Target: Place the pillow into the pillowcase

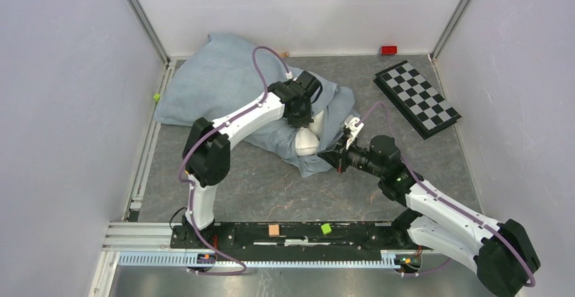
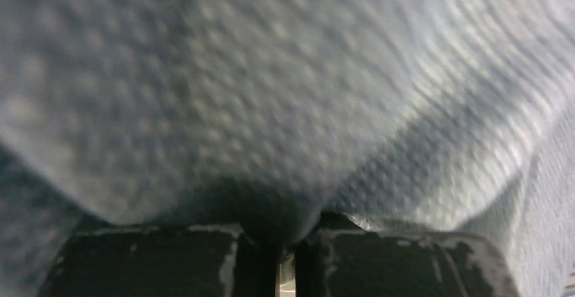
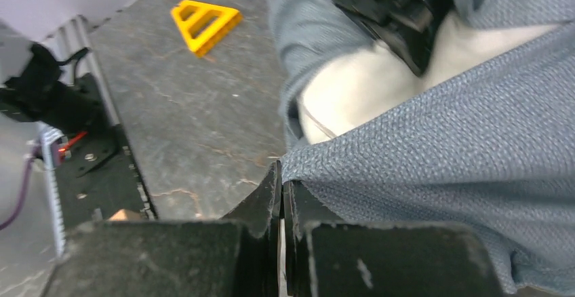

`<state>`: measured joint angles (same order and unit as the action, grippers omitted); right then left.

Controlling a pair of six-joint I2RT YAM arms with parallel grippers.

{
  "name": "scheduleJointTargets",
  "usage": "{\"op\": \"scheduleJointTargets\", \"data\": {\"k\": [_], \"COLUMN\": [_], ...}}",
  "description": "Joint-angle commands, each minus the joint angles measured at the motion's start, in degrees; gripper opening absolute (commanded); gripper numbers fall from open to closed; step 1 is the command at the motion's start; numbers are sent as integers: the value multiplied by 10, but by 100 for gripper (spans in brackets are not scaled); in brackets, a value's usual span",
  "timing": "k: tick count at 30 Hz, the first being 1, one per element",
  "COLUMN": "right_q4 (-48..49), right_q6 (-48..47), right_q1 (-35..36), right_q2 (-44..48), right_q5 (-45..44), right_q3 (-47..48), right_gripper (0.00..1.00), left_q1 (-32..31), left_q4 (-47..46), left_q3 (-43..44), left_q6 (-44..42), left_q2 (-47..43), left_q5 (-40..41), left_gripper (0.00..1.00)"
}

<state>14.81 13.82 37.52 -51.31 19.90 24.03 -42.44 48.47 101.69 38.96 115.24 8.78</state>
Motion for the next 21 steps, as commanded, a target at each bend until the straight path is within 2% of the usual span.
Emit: {"op": "scheduleJointTargets", "data": {"k": [1, 5, 9, 16, 17, 18, 21], "right_q4": [81, 73, -3, -34, -47, -54, -95], "right_q6": [54, 75, 77, 113, 104, 95, 77], "right_q1": [17, 15, -15, -156, -159, -159, -159], "right_q2": [13, -4, -30, -54, -61, -65, -66], "right_q5": [156, 146, 63, 57, 58, 62, 42], "right_q3": [38, 80, 135, 132, 136, 138, 131], "right_gripper": [0, 0, 0, 0, 0, 0, 0], "left_q1": [5, -12, -47, -90, -91, -90, -85], "left_q4": [-171, -183, -198, -222, -217, -212, -182], "left_q3": [-63, -98, -151, -291, -295, -294, -263], "left_q6": [101, 114, 123, 142, 139, 130, 90], "left_q2": [38, 41, 20, -150, -174, -192, -217], "left_q5": [40, 81, 115, 115, 117, 120, 131], "left_gripper": [2, 2, 2, 3, 8, 20, 39]}}
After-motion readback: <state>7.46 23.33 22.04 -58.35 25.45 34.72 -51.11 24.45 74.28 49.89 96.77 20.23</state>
